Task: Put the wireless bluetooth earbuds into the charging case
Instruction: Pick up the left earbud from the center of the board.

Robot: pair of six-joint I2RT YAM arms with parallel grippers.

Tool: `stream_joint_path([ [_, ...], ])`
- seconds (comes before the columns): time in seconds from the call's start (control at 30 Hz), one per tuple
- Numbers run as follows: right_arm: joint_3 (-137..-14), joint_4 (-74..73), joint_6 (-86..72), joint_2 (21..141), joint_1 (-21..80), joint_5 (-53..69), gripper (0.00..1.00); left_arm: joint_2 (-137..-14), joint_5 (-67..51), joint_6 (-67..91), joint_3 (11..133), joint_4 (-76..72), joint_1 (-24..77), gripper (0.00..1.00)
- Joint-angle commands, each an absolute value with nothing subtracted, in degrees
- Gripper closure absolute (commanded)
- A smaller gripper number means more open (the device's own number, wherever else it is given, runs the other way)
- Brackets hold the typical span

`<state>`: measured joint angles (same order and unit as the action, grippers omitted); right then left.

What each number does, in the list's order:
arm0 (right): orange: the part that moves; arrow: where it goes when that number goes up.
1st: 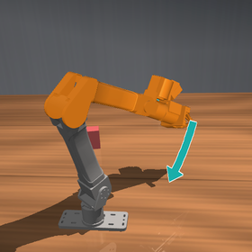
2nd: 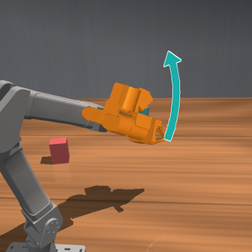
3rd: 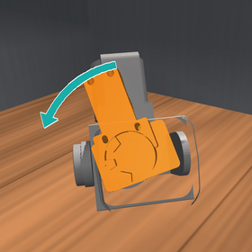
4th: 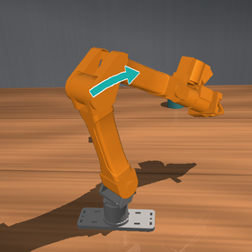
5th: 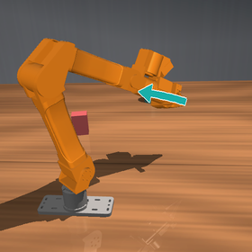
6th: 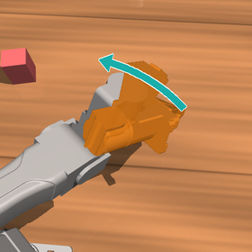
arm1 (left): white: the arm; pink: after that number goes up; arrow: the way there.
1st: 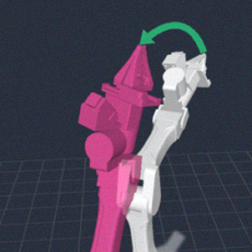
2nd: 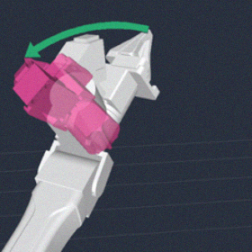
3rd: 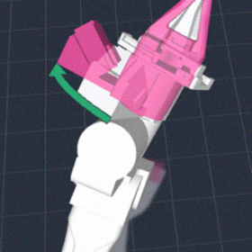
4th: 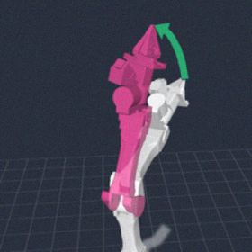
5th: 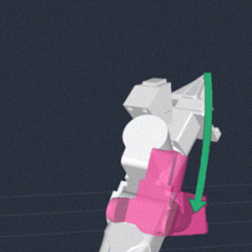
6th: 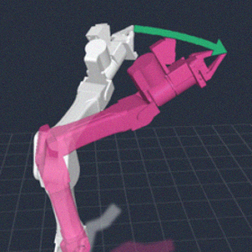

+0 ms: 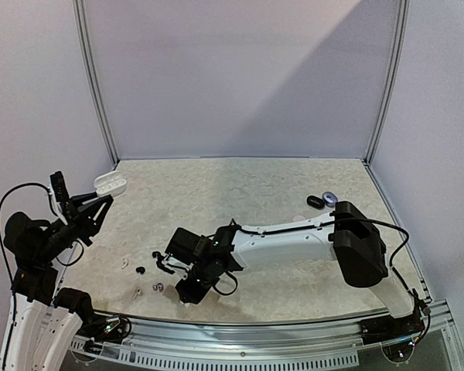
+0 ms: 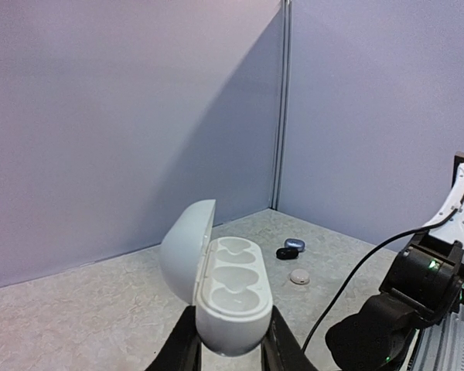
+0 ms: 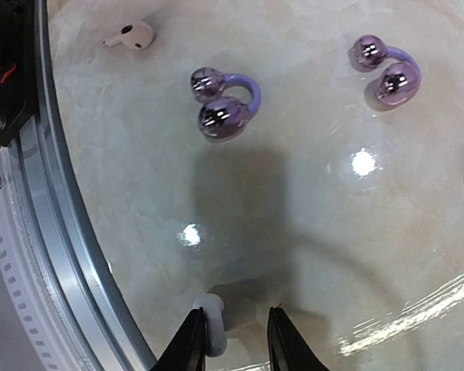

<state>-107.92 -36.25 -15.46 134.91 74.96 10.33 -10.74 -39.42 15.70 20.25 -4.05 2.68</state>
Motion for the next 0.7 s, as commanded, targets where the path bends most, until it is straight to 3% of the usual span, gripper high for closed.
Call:
stream_joint_path([
  [0.0,-106.5,-40.0,-16.4,133.7,76.7,11.8,0.71,-9.8,-39.7,15.7,19.3,-5.0,2.8,1.0],
  [0.27,-106.3,-39.9,-17.0,133.6,77.0,11.4,0.9,-9.3,-39.8,15.4,19.2,-5.0,3.1,1.0],
  [0.67,-106.5,-42.3,-12.7,127.0,76.8,6.1,0.99,-9.9,-43.3,15.1,19.0,-6.7,3.1,1.0],
])
